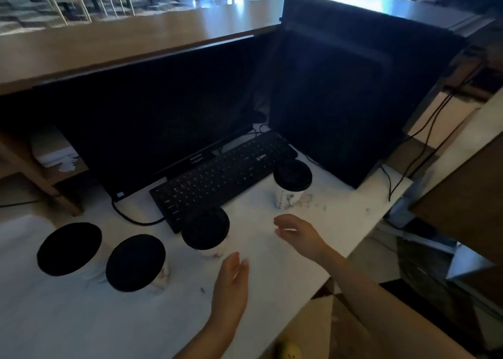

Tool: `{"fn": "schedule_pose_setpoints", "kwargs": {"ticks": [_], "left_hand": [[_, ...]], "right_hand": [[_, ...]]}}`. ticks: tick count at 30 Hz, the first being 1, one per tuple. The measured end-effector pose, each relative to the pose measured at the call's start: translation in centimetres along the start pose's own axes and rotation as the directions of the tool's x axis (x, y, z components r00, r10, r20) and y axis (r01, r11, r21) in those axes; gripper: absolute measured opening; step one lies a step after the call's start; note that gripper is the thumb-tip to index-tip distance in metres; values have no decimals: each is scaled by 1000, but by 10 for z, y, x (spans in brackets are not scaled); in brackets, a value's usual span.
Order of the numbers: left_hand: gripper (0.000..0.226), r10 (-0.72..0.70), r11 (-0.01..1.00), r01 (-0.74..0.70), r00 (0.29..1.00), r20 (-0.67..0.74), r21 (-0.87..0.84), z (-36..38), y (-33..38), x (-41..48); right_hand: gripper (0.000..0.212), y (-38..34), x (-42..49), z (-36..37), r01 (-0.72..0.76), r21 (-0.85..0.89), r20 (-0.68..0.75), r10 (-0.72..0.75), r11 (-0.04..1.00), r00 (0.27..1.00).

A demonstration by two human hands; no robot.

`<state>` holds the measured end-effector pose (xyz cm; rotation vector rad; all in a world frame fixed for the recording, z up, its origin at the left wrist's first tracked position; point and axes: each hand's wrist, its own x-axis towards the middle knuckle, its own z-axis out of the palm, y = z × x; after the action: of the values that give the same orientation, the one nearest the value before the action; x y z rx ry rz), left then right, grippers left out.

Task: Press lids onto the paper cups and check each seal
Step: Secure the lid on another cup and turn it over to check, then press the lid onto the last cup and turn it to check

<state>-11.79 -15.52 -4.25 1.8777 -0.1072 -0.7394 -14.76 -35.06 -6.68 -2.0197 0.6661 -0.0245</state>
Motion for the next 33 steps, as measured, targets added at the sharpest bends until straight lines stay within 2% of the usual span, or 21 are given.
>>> {"fn": "schedule_pose_setpoints", "kwargs": {"ticks": [4, 6, 9, 12, 14, 16, 20, 26, 30, 33], "left_hand": [[44, 178, 983, -179, 983, -32, -29, 36, 59, 35], [43, 228, 972, -232, 970, -83, -34, 53, 91, 62], [42, 284, 955, -296, 940, -192, -37, 74, 132, 97], [42, 270, 959, -282, 933, -239, -15, 98, 152, 126], [40, 234, 972, -235, 946, -224, 23, 113, 149, 139], [37, 250, 968, -238, 936, -250, 78, 126, 141, 148], [35, 321, 944, -278, 895, -310, 177, 134, 132, 160], [33, 369, 921, -298, 873, -319, 250, 136, 128, 167], [35, 359, 928, -318, 900, -246, 193, 131, 130, 165], [40, 299, 953, -286, 943, -147, 99, 123, 135, 163]], "right_hand": [[25, 20, 15, -58, -133, -115, -181, 111, 984, 977], [29, 15, 29, -79, -155, -28, -297, 140, 988, 945], [41, -12, 54, -102, -81, 80, -432, 108, 993, 896], [45, -38, 84, -110, 4, 134, -353, 44, 991, 935], [41, -43, 100, -104, 25, 115, -187, -4, 993, 982], [36, -34, 112, -95, 57, 128, -59, -50, 990, 997], [31, -16, 125, -89, 94, 229, -63, -81, 969, 995], [30, -15, 127, -86, 102, 227, -59, -91, 969, 994], [33, -24, 117, -87, 40, 278, -79, -18, 960, 997], [37, -30, 103, -86, -2, 249, -154, 42, 968, 987]]}}
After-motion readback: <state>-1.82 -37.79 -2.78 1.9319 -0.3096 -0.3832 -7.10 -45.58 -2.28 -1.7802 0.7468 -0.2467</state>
